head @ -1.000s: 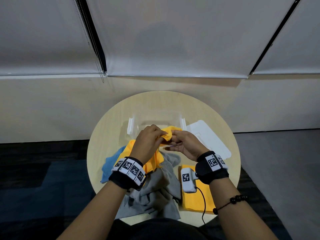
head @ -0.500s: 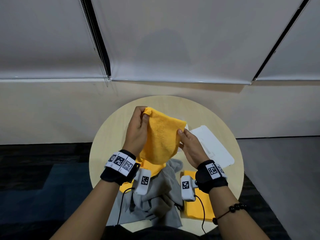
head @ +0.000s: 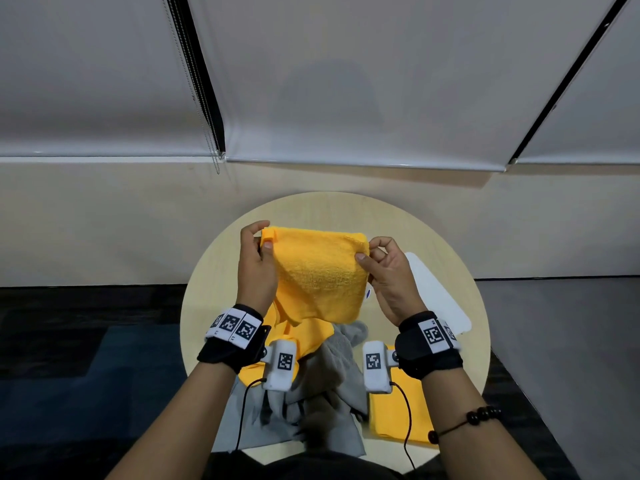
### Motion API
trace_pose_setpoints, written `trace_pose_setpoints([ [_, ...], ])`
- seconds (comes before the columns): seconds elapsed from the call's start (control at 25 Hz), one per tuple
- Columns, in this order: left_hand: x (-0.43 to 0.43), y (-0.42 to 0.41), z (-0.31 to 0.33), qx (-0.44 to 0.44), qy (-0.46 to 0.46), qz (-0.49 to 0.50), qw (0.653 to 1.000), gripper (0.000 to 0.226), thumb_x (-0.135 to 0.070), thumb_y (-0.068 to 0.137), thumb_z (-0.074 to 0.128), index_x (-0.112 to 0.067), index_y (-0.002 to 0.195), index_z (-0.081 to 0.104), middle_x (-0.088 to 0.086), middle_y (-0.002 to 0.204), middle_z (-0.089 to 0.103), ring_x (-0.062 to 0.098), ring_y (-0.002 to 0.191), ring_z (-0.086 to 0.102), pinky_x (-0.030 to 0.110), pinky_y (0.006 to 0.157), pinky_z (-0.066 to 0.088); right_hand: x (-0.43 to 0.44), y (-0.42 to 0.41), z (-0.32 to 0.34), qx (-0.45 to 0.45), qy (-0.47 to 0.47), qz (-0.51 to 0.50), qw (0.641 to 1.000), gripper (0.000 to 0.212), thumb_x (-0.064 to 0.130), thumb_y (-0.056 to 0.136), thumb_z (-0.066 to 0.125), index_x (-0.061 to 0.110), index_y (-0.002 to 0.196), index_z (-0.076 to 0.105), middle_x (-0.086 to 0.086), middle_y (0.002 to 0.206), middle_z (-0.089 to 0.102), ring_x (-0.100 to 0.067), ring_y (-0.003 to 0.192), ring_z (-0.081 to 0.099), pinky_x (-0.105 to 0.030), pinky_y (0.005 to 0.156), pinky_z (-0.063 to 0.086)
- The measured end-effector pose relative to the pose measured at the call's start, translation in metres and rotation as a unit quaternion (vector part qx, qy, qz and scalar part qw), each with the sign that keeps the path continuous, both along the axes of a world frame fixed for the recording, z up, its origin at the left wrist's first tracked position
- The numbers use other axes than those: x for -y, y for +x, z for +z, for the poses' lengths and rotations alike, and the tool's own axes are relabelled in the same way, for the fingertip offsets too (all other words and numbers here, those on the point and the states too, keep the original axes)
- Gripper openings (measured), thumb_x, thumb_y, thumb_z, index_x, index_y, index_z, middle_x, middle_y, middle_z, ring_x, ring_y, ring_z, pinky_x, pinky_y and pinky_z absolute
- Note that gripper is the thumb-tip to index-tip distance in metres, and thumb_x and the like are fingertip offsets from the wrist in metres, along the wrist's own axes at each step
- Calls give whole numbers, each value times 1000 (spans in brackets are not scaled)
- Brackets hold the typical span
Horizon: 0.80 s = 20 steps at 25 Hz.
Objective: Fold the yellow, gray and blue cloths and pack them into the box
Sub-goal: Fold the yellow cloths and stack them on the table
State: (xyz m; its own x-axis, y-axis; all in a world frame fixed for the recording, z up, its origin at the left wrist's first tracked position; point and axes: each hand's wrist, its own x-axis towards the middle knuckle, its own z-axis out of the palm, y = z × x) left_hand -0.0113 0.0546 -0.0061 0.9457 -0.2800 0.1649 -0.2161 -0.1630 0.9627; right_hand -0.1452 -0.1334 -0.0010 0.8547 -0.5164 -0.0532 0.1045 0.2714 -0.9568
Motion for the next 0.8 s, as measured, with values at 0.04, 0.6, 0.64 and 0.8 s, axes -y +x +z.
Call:
trace_pose_setpoints([
  [0.04, 0, 1, 1, -1, 8, -8, 1000, 33, -13, 105, 41, -31, 132, 45, 15, 109, 57, 8, 78, 48, 27, 70, 40, 0, -1, 1, 3, 2, -8, 1000, 22, -2, 95, 63, 16, 102, 50, -7, 93, 69, -22, 81, 54, -32, 68, 40],
  [0.6, 32, -21, 16, 203, 180, -209, 940, 13, -29, 99, 61, -20, 106, 66, -6, 111, 64, 14, 115, 54, 45, 103, 40, -8, -2, -2, -77, -242, 59, 966, 21, 15, 93, 71, 14, 103, 53, -10, 92, 76, -24, 93, 71, -41, 89, 53],
  [0.64, 33, -23, 16, 204, 172, -201, 943, 9, -25, 99, 60, -19, 104, 65, -5, 108, 64, 15, 111, 55, 44, 100, 42, -7, -3, -3, -81, -247, 69, 963, 21, 18, 94, 71, 16, 106, 54, -7, 93, 76, -21, 93, 71, -39, 88, 54],
  [0.8, 31, -16, 24, 192, 91, -135, 968, 4, -19, 102, 52, -17, 104, 55, 1, 94, 63, 18, 91, 58, 34, 76, 46, 2, -8, -15, -139, -405, 91, 899, 6, 28, 99, 64, 24, 103, 64, 9, 88, 71, -7, 85, 65, -33, 75, 48],
])
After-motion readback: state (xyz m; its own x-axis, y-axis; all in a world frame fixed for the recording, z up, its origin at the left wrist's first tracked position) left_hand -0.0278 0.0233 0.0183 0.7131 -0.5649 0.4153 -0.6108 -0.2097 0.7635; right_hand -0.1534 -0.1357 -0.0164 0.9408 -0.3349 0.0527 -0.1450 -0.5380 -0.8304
